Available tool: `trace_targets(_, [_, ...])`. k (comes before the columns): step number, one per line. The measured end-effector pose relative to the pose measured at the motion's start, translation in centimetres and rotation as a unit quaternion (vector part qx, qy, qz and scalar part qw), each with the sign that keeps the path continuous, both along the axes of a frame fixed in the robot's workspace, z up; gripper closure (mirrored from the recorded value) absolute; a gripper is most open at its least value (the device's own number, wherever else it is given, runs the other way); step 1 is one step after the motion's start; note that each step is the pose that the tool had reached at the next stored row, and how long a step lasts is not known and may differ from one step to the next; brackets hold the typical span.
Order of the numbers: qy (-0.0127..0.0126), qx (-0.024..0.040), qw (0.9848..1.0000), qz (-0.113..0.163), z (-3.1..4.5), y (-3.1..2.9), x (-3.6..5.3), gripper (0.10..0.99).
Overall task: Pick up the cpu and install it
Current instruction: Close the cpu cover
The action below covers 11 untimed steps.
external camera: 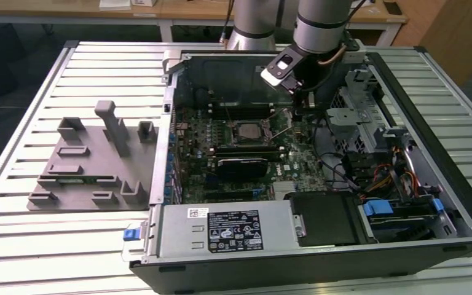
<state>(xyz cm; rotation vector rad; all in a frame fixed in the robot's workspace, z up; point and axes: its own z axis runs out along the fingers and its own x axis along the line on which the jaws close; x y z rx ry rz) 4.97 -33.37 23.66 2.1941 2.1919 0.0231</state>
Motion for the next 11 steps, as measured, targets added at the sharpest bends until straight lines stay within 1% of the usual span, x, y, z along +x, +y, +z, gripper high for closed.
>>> trace_targets(5, [0.0001,-0.0002,1.0000,0.000,0.01,0.00,-0.82,0.980])
trace_targets(6, [0.0006,0.0009,1.0000,0.000,-0.03,0.03,-1.05,0.980])
trace_targets(8, [-0.0001,0.0007,1.0000,0.000,-0.04,0.04,-1.53,0.980])
trace_targets(11, [-0.0001,0.0002,1.0000,0.000,-0.01,0.05,-2.28,0.980])
